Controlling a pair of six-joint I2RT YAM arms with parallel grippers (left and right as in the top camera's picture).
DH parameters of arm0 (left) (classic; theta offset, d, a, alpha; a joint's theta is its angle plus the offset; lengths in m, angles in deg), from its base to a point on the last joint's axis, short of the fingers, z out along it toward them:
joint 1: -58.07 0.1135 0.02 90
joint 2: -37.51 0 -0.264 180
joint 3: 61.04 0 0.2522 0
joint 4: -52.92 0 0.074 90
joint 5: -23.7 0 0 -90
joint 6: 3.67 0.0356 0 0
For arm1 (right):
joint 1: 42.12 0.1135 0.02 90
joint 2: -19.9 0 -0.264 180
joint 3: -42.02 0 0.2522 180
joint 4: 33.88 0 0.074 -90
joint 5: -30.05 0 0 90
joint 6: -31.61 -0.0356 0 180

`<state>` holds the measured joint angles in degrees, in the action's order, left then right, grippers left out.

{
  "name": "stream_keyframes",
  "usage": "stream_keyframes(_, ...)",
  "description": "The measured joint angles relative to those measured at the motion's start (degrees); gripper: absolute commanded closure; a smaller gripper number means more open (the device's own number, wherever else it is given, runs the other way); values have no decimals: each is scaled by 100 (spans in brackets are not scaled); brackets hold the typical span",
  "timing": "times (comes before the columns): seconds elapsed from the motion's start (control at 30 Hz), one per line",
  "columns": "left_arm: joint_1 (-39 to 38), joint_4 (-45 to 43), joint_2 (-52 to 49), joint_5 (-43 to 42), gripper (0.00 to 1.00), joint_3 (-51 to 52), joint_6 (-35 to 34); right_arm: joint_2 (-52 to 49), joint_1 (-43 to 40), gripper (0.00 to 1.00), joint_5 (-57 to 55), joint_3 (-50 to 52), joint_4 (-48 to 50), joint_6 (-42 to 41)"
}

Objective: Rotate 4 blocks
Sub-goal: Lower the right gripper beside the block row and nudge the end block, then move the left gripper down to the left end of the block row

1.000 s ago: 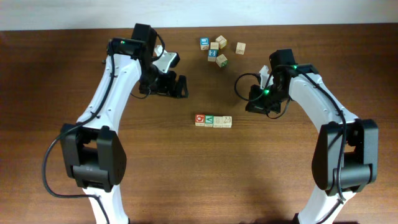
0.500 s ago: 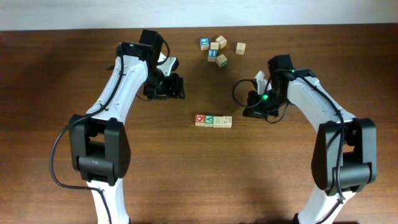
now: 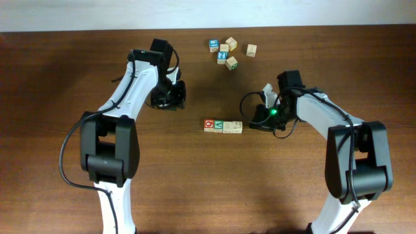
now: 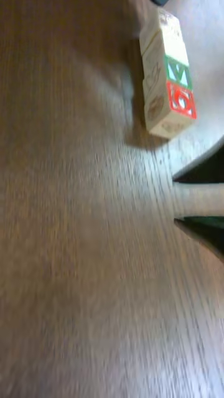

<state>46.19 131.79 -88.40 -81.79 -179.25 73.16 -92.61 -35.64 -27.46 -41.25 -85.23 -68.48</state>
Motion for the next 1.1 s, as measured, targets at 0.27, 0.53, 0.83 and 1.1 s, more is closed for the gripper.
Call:
stream_keyframes(0.27,629,24,35,-841,100,0,1248,302,-776,96,588,-157,-612,223)
stream_keyframes(0.53,487,-1226,243,-1856,100,1241,1469,496,-476,96,490,-221,-531,505)
stream_keyframes(0.83,157,-1694,245,-1965,100,1775,1023,37,-116,95,291,-162,-61,-201)
stream_keyframes(1.1,94,-2039,245,-1998,100,2046,901,15,-114,96,601,352,527,-304)
